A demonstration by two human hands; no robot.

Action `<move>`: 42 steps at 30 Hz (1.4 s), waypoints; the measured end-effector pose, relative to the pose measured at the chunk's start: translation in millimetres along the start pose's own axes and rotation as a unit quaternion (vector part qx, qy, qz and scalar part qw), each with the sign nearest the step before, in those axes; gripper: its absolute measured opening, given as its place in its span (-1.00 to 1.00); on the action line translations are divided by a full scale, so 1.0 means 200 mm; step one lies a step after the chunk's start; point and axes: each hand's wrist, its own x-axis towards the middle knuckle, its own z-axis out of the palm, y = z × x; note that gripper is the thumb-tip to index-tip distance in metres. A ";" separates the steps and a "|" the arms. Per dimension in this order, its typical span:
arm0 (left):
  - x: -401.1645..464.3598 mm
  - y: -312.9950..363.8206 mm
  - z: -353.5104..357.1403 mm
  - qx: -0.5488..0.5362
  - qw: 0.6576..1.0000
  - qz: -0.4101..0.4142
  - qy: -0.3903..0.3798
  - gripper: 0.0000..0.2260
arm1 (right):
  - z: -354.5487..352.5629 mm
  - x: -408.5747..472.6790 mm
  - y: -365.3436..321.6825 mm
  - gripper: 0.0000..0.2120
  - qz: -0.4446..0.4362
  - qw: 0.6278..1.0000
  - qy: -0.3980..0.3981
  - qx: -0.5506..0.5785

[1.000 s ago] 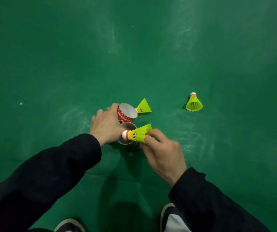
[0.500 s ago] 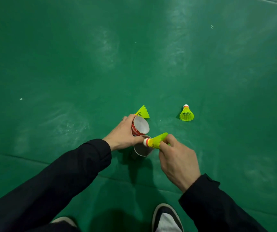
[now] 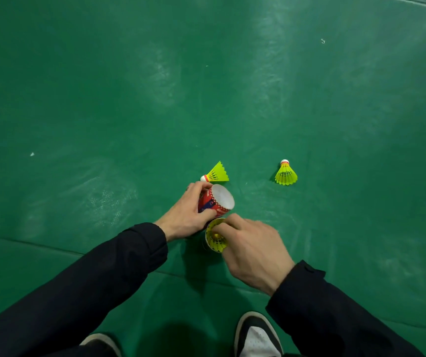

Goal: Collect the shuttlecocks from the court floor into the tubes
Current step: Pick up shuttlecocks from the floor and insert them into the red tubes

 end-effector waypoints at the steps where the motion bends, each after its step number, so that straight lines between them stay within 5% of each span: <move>1: 0.00 -0.01 0.00 -0.011 1.000 -0.001 0.010 -0.46 | 0.01 0.00 0.01 -0.53 -0.009 1.000 -0.012 0.013; 4: 0.00 -0.04 0.00 -0.024 1.000 -0.005 0.005 -0.50 | 0.05 -0.01 0.04 -0.48 -0.038 0.999 -0.012 0.003; 8: 0.01 -0.04 0.01 -0.064 0.998 -0.011 -0.003 -0.25 | 0.10 -0.01 0.06 -0.62 -0.052 0.997 0.014 -0.058; 12: 0.03 -0.04 -0.02 -0.057 0.996 -0.029 0.062 -0.25 | 0.08 -0.03 0.08 -0.69 -0.030 0.997 0.069 0.036; 15: -0.01 -0.06 -0.03 -0.091 0.990 -0.039 0.100 -0.31 | 0.04 -0.01 0.16 -0.73 0.064 0.965 0.162 0.194; 18: -0.07 -0.07 -0.01 -0.104 0.988 -0.037 0.110 -0.36 | 0.08 0.13 0.44 -0.73 0.224 0.915 0.239 0.235; 22: -0.10 -0.08 0.03 -0.080 0.990 -0.019 0.113 -0.40 | 0.22 0.34 0.80 -0.54 0.367 0.902 0.168 0.152; 27: -0.14 -0.07 0.01 -0.081 0.989 -0.028 0.122 -0.41 | 0.35 0.44 0.98 -0.55 0.349 0.936 0.047 0.018; 31: -0.16 -0.08 0.01 -0.094 0.985 -0.034 0.137 -0.40 | 0.36 0.42 1.00 -0.69 0.373 0.915 0.137 0.064; 37: -0.17 -0.07 0.04 -0.080 0.983 -0.025 0.161 -0.39 | 0.08 0.20 0.58 -0.80 0.238 0.853 0.344 0.311; 39: -0.17 -0.06 0.05 -0.075 0.981 -0.023 0.178 -0.41 | -0.04 0.07 0.39 -0.86 0.113 0.875 0.391 0.263; 42: -0.17 -0.05 0.05 -0.073 0.976 -0.028 0.204 -0.41 | -0.08 -0.07 0.22 -0.94 -0.068 0.926 0.334 0.164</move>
